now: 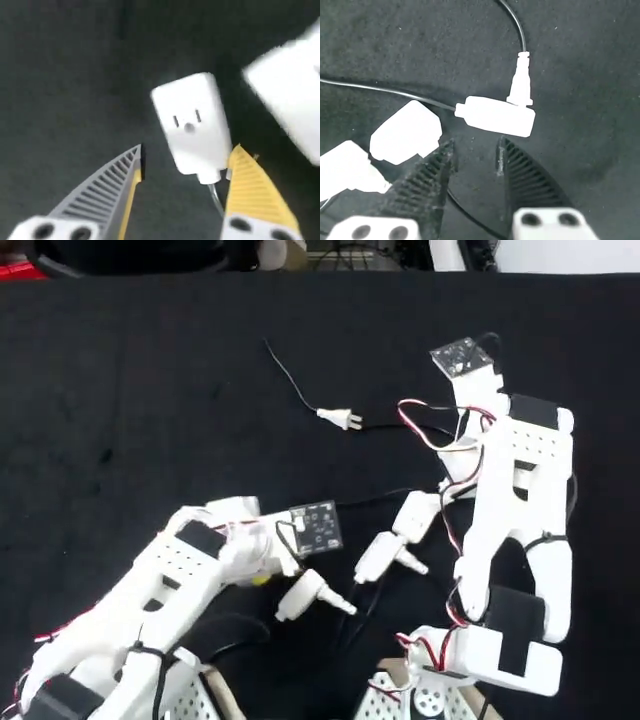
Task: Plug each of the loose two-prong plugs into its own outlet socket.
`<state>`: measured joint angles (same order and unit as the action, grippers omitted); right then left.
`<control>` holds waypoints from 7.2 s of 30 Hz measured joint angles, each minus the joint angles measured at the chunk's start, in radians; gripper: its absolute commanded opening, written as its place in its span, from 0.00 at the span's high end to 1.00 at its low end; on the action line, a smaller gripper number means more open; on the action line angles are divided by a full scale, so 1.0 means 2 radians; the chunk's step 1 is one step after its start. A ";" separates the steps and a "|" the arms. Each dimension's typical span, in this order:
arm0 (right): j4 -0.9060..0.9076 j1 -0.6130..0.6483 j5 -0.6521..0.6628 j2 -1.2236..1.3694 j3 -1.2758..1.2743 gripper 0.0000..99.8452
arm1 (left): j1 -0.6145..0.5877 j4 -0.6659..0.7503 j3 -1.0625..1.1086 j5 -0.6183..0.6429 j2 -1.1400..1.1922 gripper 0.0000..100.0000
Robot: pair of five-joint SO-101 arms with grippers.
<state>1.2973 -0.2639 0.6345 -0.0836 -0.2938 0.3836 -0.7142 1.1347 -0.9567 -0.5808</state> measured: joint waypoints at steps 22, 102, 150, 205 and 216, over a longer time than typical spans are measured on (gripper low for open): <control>-0.002 0.000 0.000 0.000 -0.008 0.87 | 0.102 -0.079 0.002 0.198 -0.152 0.76; -0.018 0.005 0.000 0.000 -0.017 0.87 | -0.054 -0.020 -0.114 0.234 0.075 0.77; 0.193 0.222 0.143 0.557 0.742 0.86 | -0.300 -0.241 0.242 0.204 -0.603 0.77; 0.216 0.285 -0.015 0.591 0.731 0.98 | -0.301 -0.241 0.258 0.160 -0.606 0.77; 0.162 0.367 -0.062 0.332 0.249 0.97 | -0.301 -0.241 0.259 0.159 -0.607 0.77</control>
<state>1.6210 0.4695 0.5102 0.5808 0.2033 -0.2179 -1.1960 1.6517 -0.6391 -1.7944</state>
